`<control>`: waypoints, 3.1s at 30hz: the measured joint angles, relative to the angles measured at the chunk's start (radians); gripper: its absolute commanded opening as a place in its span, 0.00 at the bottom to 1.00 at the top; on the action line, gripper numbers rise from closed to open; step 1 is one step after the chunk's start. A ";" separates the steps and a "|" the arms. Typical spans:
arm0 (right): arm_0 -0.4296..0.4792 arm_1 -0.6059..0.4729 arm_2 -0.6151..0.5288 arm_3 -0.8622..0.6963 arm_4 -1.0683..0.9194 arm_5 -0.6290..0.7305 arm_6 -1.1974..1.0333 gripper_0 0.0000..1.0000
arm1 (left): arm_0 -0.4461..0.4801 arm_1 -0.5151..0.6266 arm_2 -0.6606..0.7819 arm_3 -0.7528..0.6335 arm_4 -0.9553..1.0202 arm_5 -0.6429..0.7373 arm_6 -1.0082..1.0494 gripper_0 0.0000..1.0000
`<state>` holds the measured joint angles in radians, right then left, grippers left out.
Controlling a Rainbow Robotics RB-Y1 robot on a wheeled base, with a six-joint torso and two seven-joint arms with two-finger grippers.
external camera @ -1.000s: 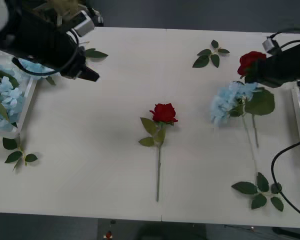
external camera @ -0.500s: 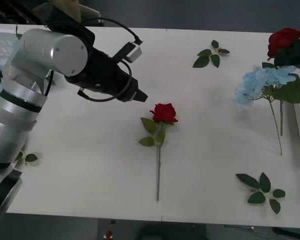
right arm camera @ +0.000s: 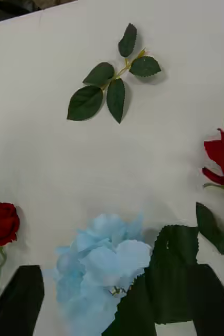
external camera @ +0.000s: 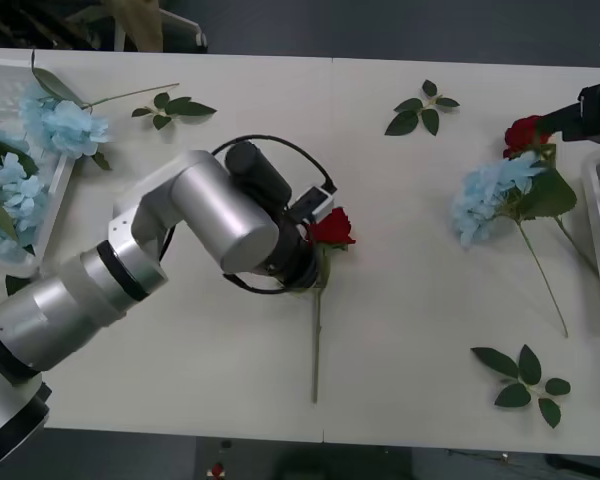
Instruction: Put the red flowers into the right box and the blue flowers into the left box
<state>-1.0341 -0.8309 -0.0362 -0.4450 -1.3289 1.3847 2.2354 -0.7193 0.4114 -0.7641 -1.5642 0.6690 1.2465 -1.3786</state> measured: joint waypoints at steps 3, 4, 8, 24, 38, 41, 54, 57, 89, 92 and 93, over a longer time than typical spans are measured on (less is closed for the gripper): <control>0.000 0.000 0.013 0.000 0.000 -0.002 0.000 0.95 | 0.000 0.000 -0.061 0.000 -0.026 -0.029 0.047 1.00; 0.000 0.000 0.017 0.000 0.000 -0.003 0.000 0.95 | 0.000 -0.001 -0.076 0.000 -0.039 -0.032 0.048 1.00; 0.000 0.000 0.022 0.000 0.001 -0.055 0.000 0.96 | -0.001 -0.011 -0.119 0.012 -0.123 -0.032 0.048 1.00; 0.000 0.052 0.141 0.062 0.153 -0.269 -0.150 0.95 | -0.123 -0.114 -0.272 0.234 -0.119 -0.180 0.048 0.02; 0.000 0.163 0.236 0.089 0.243 -0.499 -0.265 0.95 | -0.149 -0.114 -0.267 0.318 -0.174 -0.271 0.048 0.00; 0.000 0.178 0.239 0.123 0.243 -0.553 -0.265 0.95 | -0.152 -0.114 -0.267 0.319 -0.183 -0.273 0.048 0.00; 0.000 0.194 0.265 0.178 0.358 -0.664 -0.266 0.59 | -0.109 0.066 -0.029 0.125 -0.087 -0.298 0.048 0.00; 0.000 0.208 0.279 0.200 0.358 -0.701 -0.266 0.34 | -0.066 0.110 0.075 0.009 -0.006 -0.345 0.041 0.00; -0.044 -0.075 -0.024 0.192 0.227 -0.118 -0.043 0.00 | 0.291 -0.253 0.510 -0.232 0.752 -0.287 -1.214 0.00; -0.044 -0.167 -0.082 0.192 0.275 -0.031 -0.006 0.00 | 0.290 -0.253 0.510 -0.232 0.765 -0.287 -1.214 0.00; -0.044 -0.195 -0.095 0.192 0.294 -0.014 0.007 0.00 | 0.290 -0.253 0.510 -0.232 0.765 -0.287 -1.214 0.00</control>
<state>-1.0783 -1.0263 -0.1310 -0.2534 -1.0346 1.3707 2.2426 -0.4291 0.1587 -0.2541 -1.7963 1.4344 0.9592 -2.5927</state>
